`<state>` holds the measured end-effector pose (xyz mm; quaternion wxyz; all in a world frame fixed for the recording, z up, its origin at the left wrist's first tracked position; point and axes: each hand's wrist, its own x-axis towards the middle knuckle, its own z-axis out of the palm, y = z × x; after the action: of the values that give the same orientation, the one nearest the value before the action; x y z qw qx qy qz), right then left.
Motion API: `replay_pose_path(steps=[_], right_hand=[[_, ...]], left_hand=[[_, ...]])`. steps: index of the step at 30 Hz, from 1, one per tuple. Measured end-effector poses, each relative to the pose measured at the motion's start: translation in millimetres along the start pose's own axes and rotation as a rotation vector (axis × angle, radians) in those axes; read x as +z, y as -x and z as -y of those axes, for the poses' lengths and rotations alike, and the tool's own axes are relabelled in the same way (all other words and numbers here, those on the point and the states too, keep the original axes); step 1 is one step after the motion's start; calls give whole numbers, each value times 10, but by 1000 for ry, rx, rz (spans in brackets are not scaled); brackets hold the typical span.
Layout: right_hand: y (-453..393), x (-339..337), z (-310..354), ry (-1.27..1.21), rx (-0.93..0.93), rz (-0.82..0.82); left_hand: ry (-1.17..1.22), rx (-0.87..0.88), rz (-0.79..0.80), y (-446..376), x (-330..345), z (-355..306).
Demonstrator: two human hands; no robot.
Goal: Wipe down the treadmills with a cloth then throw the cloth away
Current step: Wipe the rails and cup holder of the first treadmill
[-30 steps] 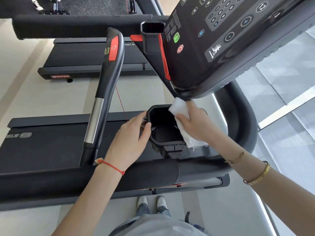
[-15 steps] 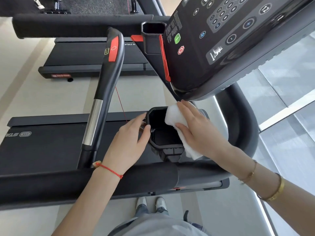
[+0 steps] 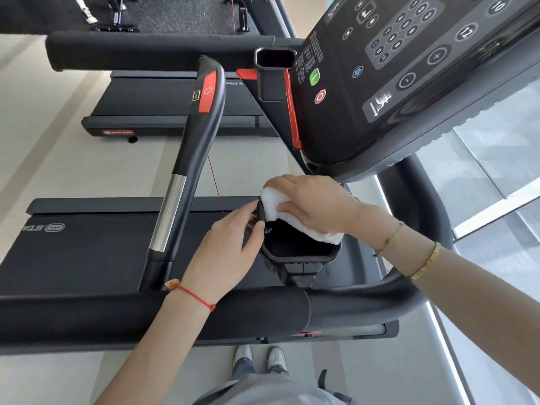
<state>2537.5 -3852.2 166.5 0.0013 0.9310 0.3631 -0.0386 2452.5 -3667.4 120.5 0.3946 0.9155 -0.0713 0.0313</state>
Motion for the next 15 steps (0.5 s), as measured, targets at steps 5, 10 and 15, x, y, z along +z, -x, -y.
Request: replay_pose_path(steps=[5, 10, 15], right_hand=[[33, 47, -8, -33, 35, -28], [219, 125, -7, -113, 71, -124], [538, 184, 3, -275, 153, -188]], left_hand=[[-3, -2, 9, 3, -7, -6], [2, 0, 22, 1, -21, 2], [14, 28, 6, -6, -15, 2]])
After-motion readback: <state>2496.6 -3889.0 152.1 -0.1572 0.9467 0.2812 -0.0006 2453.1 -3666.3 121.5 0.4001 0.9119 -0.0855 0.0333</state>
